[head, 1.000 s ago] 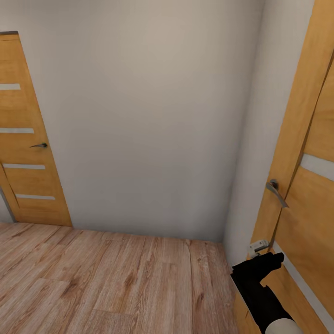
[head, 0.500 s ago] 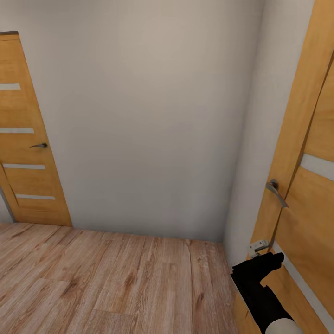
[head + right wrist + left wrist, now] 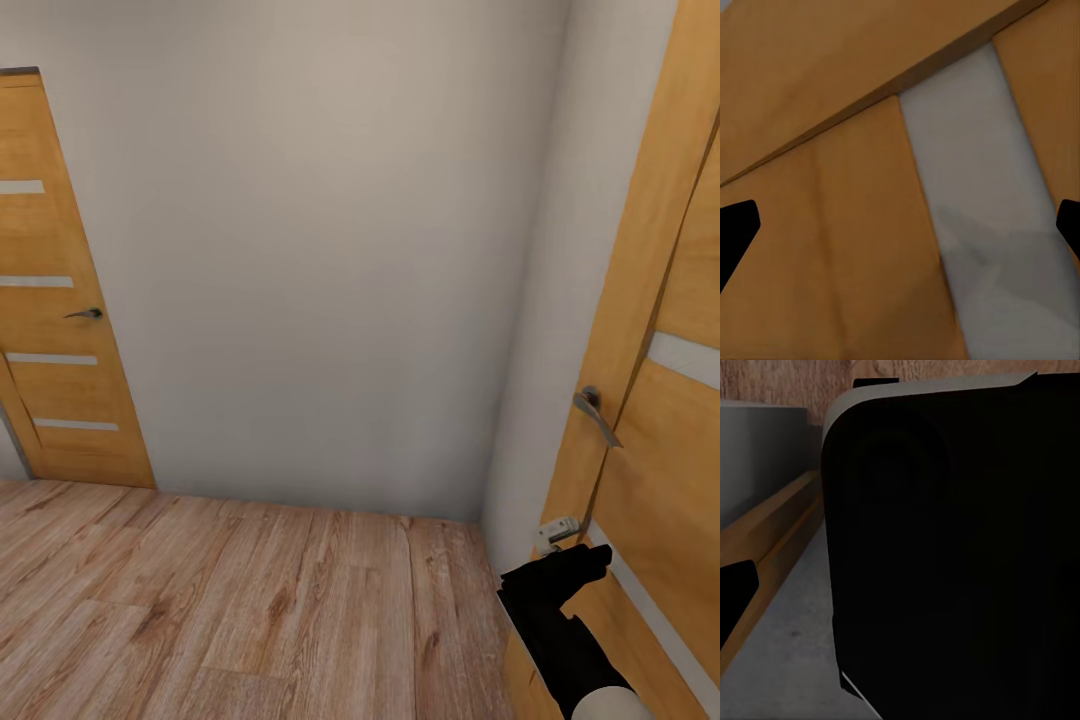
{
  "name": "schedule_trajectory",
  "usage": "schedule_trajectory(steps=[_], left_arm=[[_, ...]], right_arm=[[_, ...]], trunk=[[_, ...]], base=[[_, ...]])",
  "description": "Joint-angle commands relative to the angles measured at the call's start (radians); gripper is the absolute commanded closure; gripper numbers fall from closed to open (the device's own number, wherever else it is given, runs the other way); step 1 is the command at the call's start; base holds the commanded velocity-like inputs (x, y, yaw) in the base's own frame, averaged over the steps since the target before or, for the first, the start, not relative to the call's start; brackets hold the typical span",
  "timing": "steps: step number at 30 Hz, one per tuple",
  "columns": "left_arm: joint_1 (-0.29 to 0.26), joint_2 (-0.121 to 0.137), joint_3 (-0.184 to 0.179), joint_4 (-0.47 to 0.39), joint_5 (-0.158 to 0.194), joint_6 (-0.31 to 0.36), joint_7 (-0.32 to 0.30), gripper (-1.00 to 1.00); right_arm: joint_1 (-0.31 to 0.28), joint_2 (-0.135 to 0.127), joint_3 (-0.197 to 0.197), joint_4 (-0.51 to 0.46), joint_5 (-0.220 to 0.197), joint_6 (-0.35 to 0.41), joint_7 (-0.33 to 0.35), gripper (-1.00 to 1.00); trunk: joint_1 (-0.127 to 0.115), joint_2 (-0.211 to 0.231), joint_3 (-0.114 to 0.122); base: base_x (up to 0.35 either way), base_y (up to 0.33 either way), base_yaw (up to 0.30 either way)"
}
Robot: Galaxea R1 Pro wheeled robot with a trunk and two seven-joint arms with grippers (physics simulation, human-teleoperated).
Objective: Move the two storage containers from the living room to the garage. In the garage, place one container on the floor and stack the other container on top of it (either order is fine).
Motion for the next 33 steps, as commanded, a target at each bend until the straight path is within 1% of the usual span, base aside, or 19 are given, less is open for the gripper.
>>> schedule_trajectory(steps=[1,7,16,18,21,22,24,25,26,28,29,30,31,32,33], left_arm=[[0.0,0.0,0.0,-0.001,-0.001,0.001,0.0,-1.0],[0.0,0.0,0.0,-0.001,-0.001,0.001,0.0,-1.0],[0.0,0.0,0.0,-0.001,-0.003,0.0,-0.002,-1.0],[0.0,0.0,0.0,-0.001,-0.003,0.0,-0.002,-1.0],[0.0,0.0,0.0,-0.001,-0.003,0.001,-0.002,-1.0],[0.0,0.0,0.0,-0.001,-0.003,0.001,-0.002,-1.0],[0.0,0.0,0.0,-0.001,-0.003,0.001,-0.002,-1.0],[0.0,0.0,0.0,-0.001,-0.003,0.001,-0.002,-1.0],[0.0,0.0,0.0,-0.001,-0.003,0.0,-0.002,-1.0],[0.0,0.0,0.0,-0.001,-0.003,0.0,-0.002,-1.0],[0.0,0.0,0.0,-0.001,-0.002,0.0,-0.002,-1.0],[0.0,0.0,0.0,-0.001,-0.002,0.0,-0.002,-1.0],[0.0,0.0,0.0,-0.001,-0.003,0.0,-0.002,-1.0],[0.0,0.0,0.0,-0.001,-0.002,0.0,-0.003,-1.0],[0.0,0.0,0.0,-0.001,-0.002,0.0,-0.003,-1.0]], right_arm=[[-0.001,-0.029,-0.034,0.0,0.009,0.011,-0.005,-1.0],[-0.001,-0.024,-0.042,0.002,0.01,0.011,-0.005,-1.0],[-0.001,-0.014,-0.035,0.013,0.009,0.01,-0.003,-1.0],[-0.001,0.001,-0.033,0.014,0.008,0.01,-0.001,-1.0],[-0.001,0.056,-0.029,0.015,0.006,0.008,0.002,-1.0],[-0.001,0.066,-0.028,0.015,0.005,0.006,0.003,-1.0],[-0.001,0.104,-0.026,0.017,0.004,0.002,0.005,-1.0],[-0.001,0.117,-0.023,0.021,0.003,-0.001,0.006,-1.0],[-0.001,0.121,-0.018,0.024,0.002,-0.002,0.006,-1.0],[-0.001,0.13,0.01,0.039,0.001,-0.004,0.006,-1.0],[-0.001,0.135,0.039,0.048,0.0,-0.005,0.007,-1.0],[-0.001,0.136,0.056,0.052,-0.001,-0.005,0.007,-1.0],[-0.001,0.139,0.089,0.058,-0.005,-0.006,0.007,-1.0],[-0.001,0.145,0.131,0.063,-0.022,-0.007,0.008,-1.0],[-0.001,0.15,0.162,0.066,-0.061,-0.007,0.009,-1.0]], trunk=[[0.0,-0.001,-0.001],[0.0,-0.001,-0.001],[0.0,-0.001,-0.001],[0.0,-0.001,-0.001],[0.0,-0.001,-0.001],[0.0,-0.001,-0.001],[0.0,-0.001,-0.001],[0.0,-0.001,-0.001],[0.0,-0.001,-0.001],[0.0,-0.001,-0.001],[0.0,-0.001,-0.001],[0.0,-0.001,-0.001],[0.0,-0.001,-0.001],[0.0,-0.001,-0.001],[0.0,-0.001,-0.001]], base=[[0.0,0.0,0.0],[0.0,0.0,0.0],[0.0,0.0,0.0],[0.0,0.0,0.0],[0.0,0.0,0.0],[0.0,0.0,0.0],[0.0,0.0,0.0],[0.0,0.0,0.0],[0.0,0.0,0.0],[0.0,0.0,0.0],[0.0,0.0,0.0],[0.0,0.0,0.0],[0.0,0.0,0.0],[0.0,0.0,0.0],[0.0,0.0,0.0]])
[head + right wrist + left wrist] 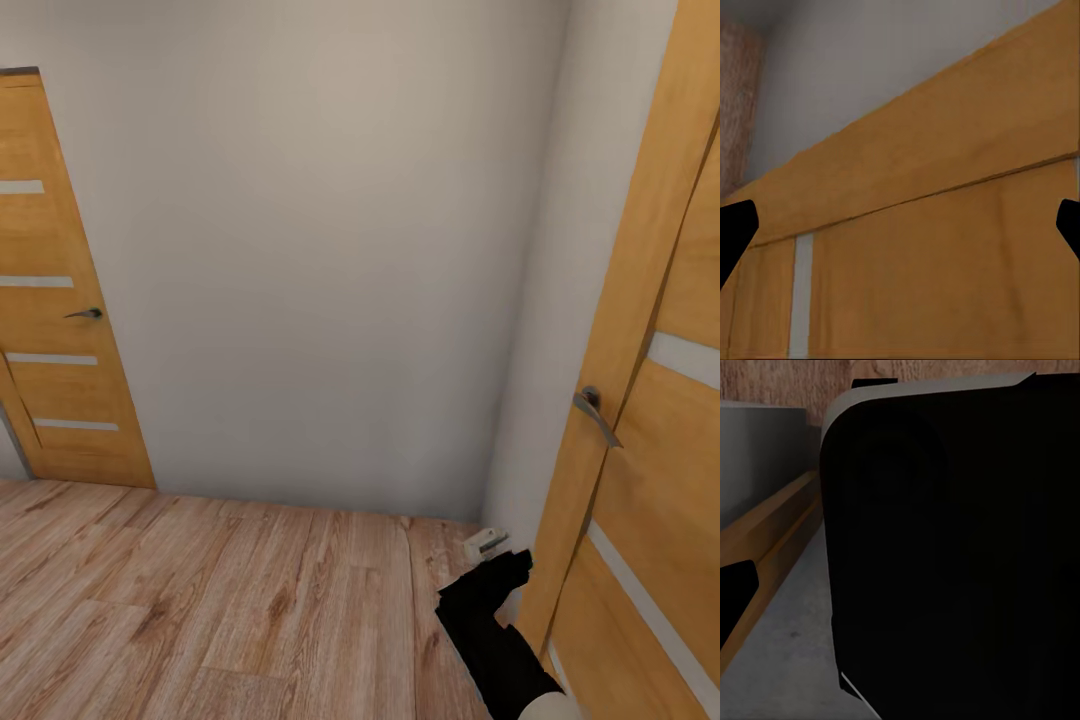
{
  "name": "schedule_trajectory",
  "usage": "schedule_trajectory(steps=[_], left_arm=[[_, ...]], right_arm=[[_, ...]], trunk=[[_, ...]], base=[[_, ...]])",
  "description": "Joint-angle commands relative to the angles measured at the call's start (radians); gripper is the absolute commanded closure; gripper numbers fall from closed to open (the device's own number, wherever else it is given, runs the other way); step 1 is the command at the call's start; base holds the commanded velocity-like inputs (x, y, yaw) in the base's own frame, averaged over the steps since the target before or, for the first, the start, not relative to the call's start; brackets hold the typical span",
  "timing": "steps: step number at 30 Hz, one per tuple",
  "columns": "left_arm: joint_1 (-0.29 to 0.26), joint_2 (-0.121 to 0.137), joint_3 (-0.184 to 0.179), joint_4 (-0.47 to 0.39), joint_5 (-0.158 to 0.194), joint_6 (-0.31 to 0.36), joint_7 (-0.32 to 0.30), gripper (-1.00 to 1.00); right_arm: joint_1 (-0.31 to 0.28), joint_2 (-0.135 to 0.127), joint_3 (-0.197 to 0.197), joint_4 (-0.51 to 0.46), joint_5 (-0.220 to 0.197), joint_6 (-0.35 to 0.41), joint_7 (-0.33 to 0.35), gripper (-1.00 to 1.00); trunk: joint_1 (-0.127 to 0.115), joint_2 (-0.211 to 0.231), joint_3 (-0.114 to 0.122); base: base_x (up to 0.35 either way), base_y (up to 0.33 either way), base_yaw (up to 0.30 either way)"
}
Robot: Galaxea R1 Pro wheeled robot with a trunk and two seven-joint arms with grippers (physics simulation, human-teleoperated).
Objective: Move the two storage containers from the living room to the garage. In the garage, place one container on the floor and stack the other container on top of it (either order is fine).
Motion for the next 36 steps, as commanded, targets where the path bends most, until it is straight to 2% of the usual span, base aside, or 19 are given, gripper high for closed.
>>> schedule_trajectory(steps=[1,4,5,6,7,8,9,11,12,13,16,19,21,25,36], left_arm=[[-0.001,0.0,0.0,-0.001,-0.001,0.001,-0.001,-1.0],[0.0,0.0,0.0,-0.001,-0.001,0.001,0.0,-1.0],[0.0,0.0,0.0,-0.001,-0.001,0.001,0.0,-1.0],[0.0,0.0,0.0,-0.001,0.0,0.001,0.0,-1.0],[0.0,0.0,0.0,-0.001,0.0,0.001,0.0,-1.0],[0.0,0.0,0.001,-0.001,0.0,0.001,-0.001,-1.0],[0.0,0.0,0.001,-0.001,0.0,0.001,-0.001,-1.0],[0.0,0.0,0.001,-0.001,0.001,0.001,-0.001,-1.0],[0.0,0.0,0.001,-0.001,0.001,0.001,-0.001,-1.0],[0.0,0.0,0.001,-0.001,0.001,0.001,0.0,-1.0],[0.0,0.0,0.001,-0.001,0.001,0.001,0.0,-1.0],[0.0,0.0,0.001,-0.001,0.003,0.001,0.0,-1.0],[0.0,0.0,0.001,-0.001,0.004,0.001,0.0,-1.0],[0.0,0.0,0.003,-0.001,0.006,0.001,0.0,-1.0],[0.0,0.0,0.004,-0.001,0.008,0.001,0.008,-1.0]], right_arm=[[-0.001,0.002,0.02,0.001,-0.036,0.006,-0.001,-1.0],[-0.001,0.006,0.097,0.002,-0.183,0.006,0.034,-1.0],[-0.001,0.006,0.118,0.002,-0.207,0.006,0.049,-1.0],[-0.001,0.007,0.164,0.003,-0.25,0.006,0.085,-1.0],[-0.001,0.007,0.189,0.003,-0.269,0.006,0.104,-1.0],[-0.001,0.007,0.238,0.003,-0.3,0.005,0.146,-1.0],[-0.001,0.007,0.263,0.003,-0.312,0.005,0.167,-1.0],[-0.001,0.007,0.341,0.003,-0.342,-0.012,0.25,-1.0],[-0.001,0.007,0.366,0.003,-0.349,-0.034,0.29,-1.0],[-0.001,0.007,0.375,0.003,-0.352,-0.048,0.31,-1.0],[-0.001,0.007,0.4,0.003,-0.36,-0.153,0.41,-1.0],[-0.001,0.005,0.406,0.005,-0.363,-0.233,0.445,-1.0],[-0.001,0.004,0.407,0.007,-0.363,-0.26,0.454,-1.0],[-0.001,0.002,0.407,0.018,-0.363,-0.283,0.461,-1.0],[-0.001,0.001,0.407,0.048,-0.362,-0.289,0.461,-1.0]], trunk=[[0.0,-0.001,-0.001],[0.0,-0.001,-0.001],[0.0,-0.001,-0.001],[0.0,-0.001,-0.001],[0.0,-0.001,-0.001],[0.0,-0.001,-0.001],[0.0,-0.001,-0.001],[0.0,-0.001,-0.001],[0.0,-0.001,-0.001],[0.0,-0.001,-0.001],[0.0,-0.001,-0.001],[0.0,-0.001,-0.001],[0.0,-0.001,-0.001],[0.0,-0.001,-0.001],[0.0,-0.001,-0.001]], base=[[0.0,0.0,0.0],[0.0,0.0,0.0],[0.0,0.0,0.0],[0.0,0.0,0.0],[0.0,0.0,0.0],[0.0,0.0,0.0],[0.0,0.0,0.0],[0.0,0.0,0.0],[0.0,0.0,0.0],[0.0,0.0,0.0],[0.0,0.0,0.0],[0.0,0.0,0.0],[0.0,0.0,0.0],[0.0,0.0,0.0],[0.0,0.0,0.0]])
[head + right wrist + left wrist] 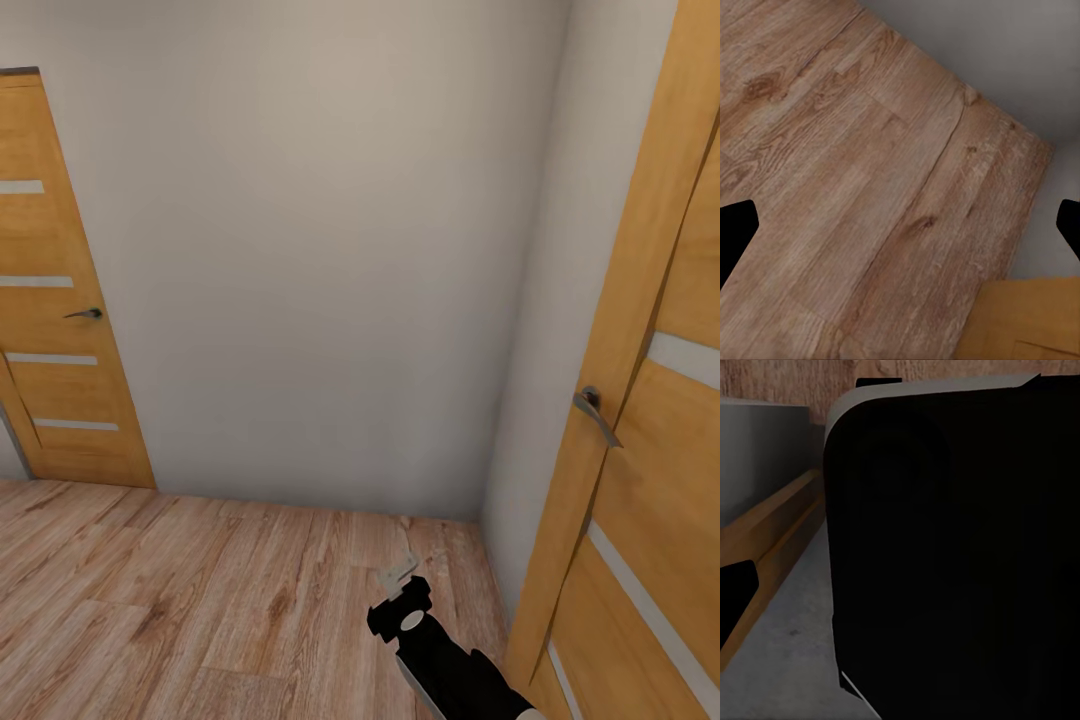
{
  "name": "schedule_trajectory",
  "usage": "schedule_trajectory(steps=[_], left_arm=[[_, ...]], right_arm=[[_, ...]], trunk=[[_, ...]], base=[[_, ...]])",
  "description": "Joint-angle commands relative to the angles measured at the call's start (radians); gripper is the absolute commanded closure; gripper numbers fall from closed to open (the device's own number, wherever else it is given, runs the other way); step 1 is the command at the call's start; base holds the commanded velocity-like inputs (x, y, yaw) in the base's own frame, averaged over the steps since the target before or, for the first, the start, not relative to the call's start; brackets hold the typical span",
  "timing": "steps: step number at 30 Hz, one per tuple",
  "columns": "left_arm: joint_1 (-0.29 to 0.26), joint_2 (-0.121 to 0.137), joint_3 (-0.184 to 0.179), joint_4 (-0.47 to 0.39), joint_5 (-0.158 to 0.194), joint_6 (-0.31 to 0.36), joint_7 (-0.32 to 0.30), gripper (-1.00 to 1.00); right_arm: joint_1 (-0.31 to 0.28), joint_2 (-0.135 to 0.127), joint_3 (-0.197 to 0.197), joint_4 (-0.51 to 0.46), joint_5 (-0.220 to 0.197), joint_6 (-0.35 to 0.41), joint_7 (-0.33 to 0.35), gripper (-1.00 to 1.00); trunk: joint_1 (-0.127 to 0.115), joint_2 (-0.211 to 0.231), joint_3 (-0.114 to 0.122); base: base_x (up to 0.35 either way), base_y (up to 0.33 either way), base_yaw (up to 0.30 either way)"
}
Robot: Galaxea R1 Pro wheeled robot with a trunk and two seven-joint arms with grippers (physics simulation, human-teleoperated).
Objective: Move the two storage containers from the living room to the garage. In the garage, place one container on the floor and stack the other container on top of it (either order is fine).
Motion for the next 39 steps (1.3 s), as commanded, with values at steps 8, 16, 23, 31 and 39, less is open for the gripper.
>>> schedule_trajectory(steps=[8,16,23,31,39], left_arm=[[0.0,0.0,-0.001,0.0,0.0,0.001,0.005,-1.0],[-0.001,0.0,0.0,0.0,0.002,0.001,0.007,-1.0],[-0.001,0.0,0.0,0.0,0.001,0.001,0.006,-1.0],[0.0,0.0,0.0,0.0,0.001,0.001,0.004,-1.0],[-0.001,0.0,-0.001,0.0,0.001,0.001,0.003,-1.0]], right_arm=[[-0.001,-0.001,0.005,0.004,-0.009,0.004,-0.009,-1.0],[-0.001,-0.001,0.005,0.006,-0.009,0.004,-0.009,-1.0],[-0.001,-0.001,0.005,0.006,-0.009,0.004,-0.009,-1.0],[-0.001,0.0,0.006,0.006,-0.009,0.005,-0.009,-1.0],[-0.001,0.0,0.007,0.006,-0.009,0.005,-0.009,-1.0]], trunk=[[0.0,-0.001,-0.001],[0.0,-0.001,-0.001],[0.0,-0.001,-0.001],[0.0,-0.001,-0.001],[0.0,-0.001,-0.001]], base=[[0.001,0.0,0.0],[0.223,0.0,0.0],[0.318,0.0,0.0],[0.324,0.0,0.0],[0.324,0.0,0.0]])
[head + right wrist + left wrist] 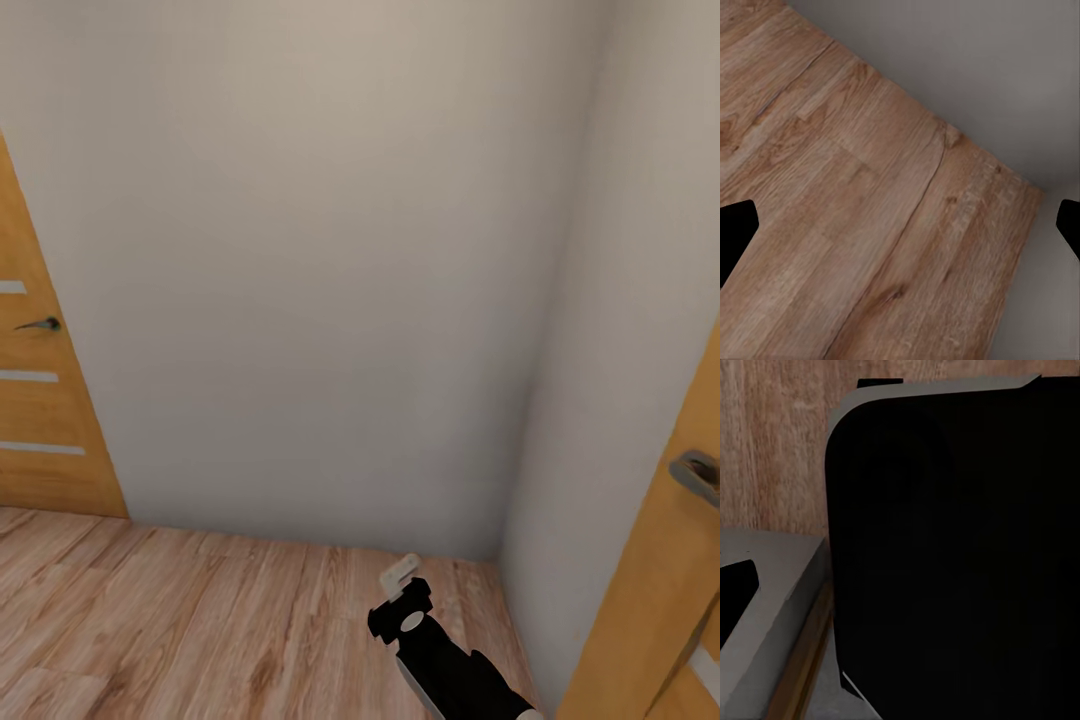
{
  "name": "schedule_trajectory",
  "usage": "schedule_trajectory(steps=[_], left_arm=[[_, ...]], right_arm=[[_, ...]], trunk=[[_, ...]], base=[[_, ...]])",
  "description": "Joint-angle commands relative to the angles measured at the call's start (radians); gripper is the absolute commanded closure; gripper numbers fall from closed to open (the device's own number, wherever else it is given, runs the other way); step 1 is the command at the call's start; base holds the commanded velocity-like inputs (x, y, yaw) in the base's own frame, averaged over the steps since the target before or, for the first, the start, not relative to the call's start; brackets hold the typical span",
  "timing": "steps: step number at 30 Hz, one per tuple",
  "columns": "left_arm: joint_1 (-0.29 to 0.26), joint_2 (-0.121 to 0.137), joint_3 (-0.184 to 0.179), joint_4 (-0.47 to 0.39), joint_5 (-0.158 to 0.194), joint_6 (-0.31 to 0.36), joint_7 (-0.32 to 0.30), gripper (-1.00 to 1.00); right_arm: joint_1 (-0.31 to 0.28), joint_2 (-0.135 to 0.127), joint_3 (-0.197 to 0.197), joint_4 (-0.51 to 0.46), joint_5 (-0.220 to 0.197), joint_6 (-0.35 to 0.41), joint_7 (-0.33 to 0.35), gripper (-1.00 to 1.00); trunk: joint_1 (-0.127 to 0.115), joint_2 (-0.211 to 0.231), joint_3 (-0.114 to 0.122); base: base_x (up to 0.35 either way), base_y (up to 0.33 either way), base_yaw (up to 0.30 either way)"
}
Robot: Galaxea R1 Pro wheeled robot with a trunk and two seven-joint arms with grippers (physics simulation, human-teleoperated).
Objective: Move the two storage containers from the living room to the garage. In the garage, place one container on the floor and stack the other container on top of it (either order is fine).
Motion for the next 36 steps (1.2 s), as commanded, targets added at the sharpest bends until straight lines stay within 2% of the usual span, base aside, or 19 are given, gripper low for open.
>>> schedule_trajectory(steps=[1,8,12,15,25,27,32,36], left_arm=[[-0.001,0.0,0.0,0.0,-0.001,0.001,0.0,-1.0],[0.0,0.0,0.0,0.0,0.0,0.001,0.0,-1.0],[0.0,0.0,-0.001,0.0,-0.001,0.001,0.001,-1.0],[0.0,0.0,-0.002,0.0,-0.006,0.001,0.0,-1.0],[0.001,0.0,-0.004,0.0,-0.01,0.001,-0.001,-1.0],[0.0,0.0,-0.004,0.0,-0.008,0.001,0.0,-1.0],[0.001,0.0,-0.004,0.0,-0.005,0.001,-0.002,-1.0],[0.001,0.0,-0.003,0.0,-0.005,0.001,-0.002,-1.0]], right_arm=[[-0.001,-0.001,0.005,-0.001,-0.009,0.004,-0.009,-1.0],[-0.001,0.0,0.005,0.002,-0.009,0.005,-0.008,-1.0],[-0.001,0.002,0.008,0.056,-0.009,0.005,-0.008,-1.0],[-0.001,0.004,0.008,0.119,-0.009,0.004,-0.007,-1.0],[-0.001,0.003,0.004,0.168,-0.018,0.003,-0.006,-1.0],[-0.001,0.002,0.004,0.177,-0.039,0.003,-0.006,-1.0],[-0.001,0.0,0.003,0.188,-0.153,-0.01,-0.007,-1.0],[-0.001,0.0,0.003,0.191,-0.18,-0.021,-0.007,-1.0]], trunk=[[0.001,-0.001,-0.001],[0.001,-0.001,-0.001],[0.001,-0.001,-0.001],[0.001,-0.001,-0.001],[0.001,-0.001,-0.003],[0.001,-0.001,-0.005],[0.001,-0.001,-0.011],[0.001,-0.001,-0.015]], base=[[0.324,0.0,0.0],[0.324,0.0,0.0],[0.24,0.0,0.0],[0.062,0.0,0.0],[0.005,0.0,0.015],[0.0,0.0,0.13],[0.0,0.0,0.18],[0.026,0.0,0.2]])
